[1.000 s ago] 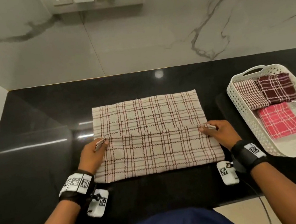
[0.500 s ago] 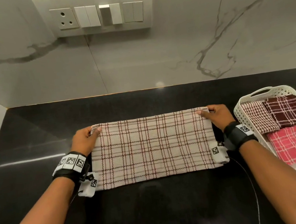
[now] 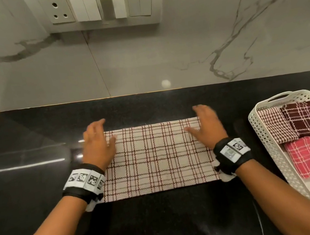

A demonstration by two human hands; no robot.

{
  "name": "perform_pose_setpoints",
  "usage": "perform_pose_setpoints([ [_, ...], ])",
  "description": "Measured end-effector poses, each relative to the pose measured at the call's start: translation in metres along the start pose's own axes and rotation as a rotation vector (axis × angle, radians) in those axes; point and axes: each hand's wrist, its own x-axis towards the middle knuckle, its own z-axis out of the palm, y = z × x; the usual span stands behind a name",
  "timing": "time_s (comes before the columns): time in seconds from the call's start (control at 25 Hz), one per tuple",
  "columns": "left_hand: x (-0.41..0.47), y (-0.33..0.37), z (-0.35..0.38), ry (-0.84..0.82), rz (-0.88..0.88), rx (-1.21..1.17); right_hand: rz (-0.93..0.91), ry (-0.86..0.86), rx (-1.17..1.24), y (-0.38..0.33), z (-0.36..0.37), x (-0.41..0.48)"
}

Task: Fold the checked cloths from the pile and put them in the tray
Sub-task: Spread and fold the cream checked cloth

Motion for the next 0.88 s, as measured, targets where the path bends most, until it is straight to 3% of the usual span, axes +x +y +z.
perform_pose_setpoints([
  [0.08,-0.02,0.034,0.023,-0.233,0.172,0.03,-0.221,-0.216,0.04,-0.045,0.033,-0.019],
  [0.16,-0.036,0.046,0.048,-0.478,0.169,0.182,-0.326,-0.41,-0.096,-0.072,0.065,-0.034],
  [0.32,-0.064,0.006,0.051,-0.597,0.095,0.304,-0.308,-0.496,-0.275,-0.04,0.084,-0.065],
  [0.52,-0.104,-0.037,0.034,-0.582,0.14,0.302,-0.16,-0.447,-0.27,0.034,0.063,-0.115],
  [0.76,-0.109,-0.035,0.026,-0.632,0.141,0.3,-0.064,-0.388,-0.184,0.071,0.035,-0.149],
  [0.88,-0.114,-0.026,0.029,-0.659,0.135,0.284,0.087,-0.089,0.05,0.074,0.023,-0.15],
])
